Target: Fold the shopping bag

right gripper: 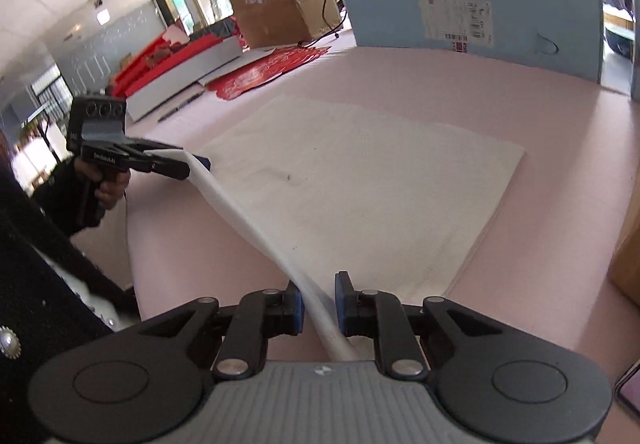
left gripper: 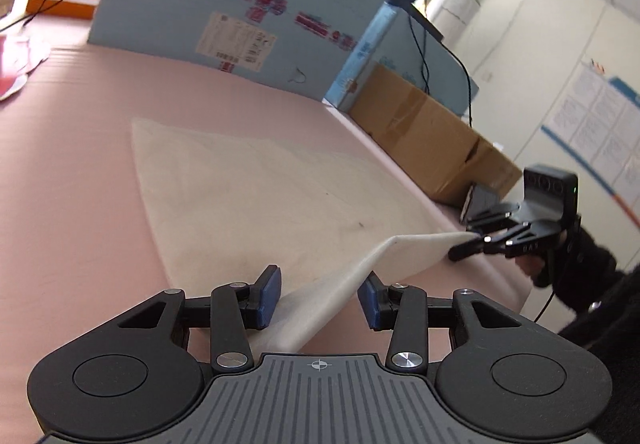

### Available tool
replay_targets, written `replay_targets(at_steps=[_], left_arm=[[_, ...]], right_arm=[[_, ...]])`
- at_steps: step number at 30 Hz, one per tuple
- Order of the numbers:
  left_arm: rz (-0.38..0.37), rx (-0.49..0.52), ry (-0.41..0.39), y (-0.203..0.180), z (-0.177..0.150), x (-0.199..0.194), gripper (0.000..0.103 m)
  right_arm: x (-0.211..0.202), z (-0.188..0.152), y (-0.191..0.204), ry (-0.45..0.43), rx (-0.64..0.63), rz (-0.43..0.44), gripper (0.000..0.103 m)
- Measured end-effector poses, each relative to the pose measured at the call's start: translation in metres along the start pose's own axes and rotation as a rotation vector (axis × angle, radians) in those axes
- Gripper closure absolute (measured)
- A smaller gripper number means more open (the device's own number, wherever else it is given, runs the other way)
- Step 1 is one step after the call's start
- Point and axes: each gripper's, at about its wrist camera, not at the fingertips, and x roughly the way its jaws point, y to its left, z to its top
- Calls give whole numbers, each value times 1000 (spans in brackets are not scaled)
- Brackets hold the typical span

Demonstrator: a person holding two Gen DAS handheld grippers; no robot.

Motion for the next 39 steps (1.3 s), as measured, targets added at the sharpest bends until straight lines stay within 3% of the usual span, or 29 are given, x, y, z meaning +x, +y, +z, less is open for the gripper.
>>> replay_targets(at_steps=[6,8,11,14,16,18,20,22,24,27,28,32,34,35,36,39], left_arm=[[111,54,-27,-13,1,2,63],[166,102,-26,-22,1,4,63],[227,154,-24,-31,1,3,63],[292,172,-36,-35,1,1,59],[397,205,-51,-40,1,0,53],[559,252,-56,-45,0,3,35],[688,296,-28,-48,-2,10,31],[703,333,-29,-51,-4,9,31],[740,393,-29,-58,-3,10,31],[716,470,-91,-71,1,10,31],[653,497,-143,-81,5,9,31],[517,592,-224,-107,11,27,31],[471,630,-166,-114,8,46,34],[458,662,-102,-115,4,60,46],[464,681,-53,-114,0,68,50],[478,693,22,-108,-9,82,50]], right_arm=[[-15,-12,-26,-113,201,55,83],[-19,-14,-29,-152,251,27,84],[-16,-13,-25,-159,267,-74,84],[-7,-8,-10,-134,201,-180,85],[-2,-4,4,-117,123,-282,84],[5,-2,17,-101,54,-375,82],[9,-3,25,-104,14,-441,72],[15,-5,31,-114,-22,-532,61],[16,-8,36,-142,-37,-573,60],[15,-8,42,-179,-63,-590,59],[17,-7,45,-185,-81,-603,58],[24,-4,48,-188,-113,-604,57],[27,-3,49,-184,-115,-614,57],[27,-4,50,-183,-118,-625,57],[26,-4,53,-188,-125,-638,57],[13,-7,64,-235,-161,-683,51]])
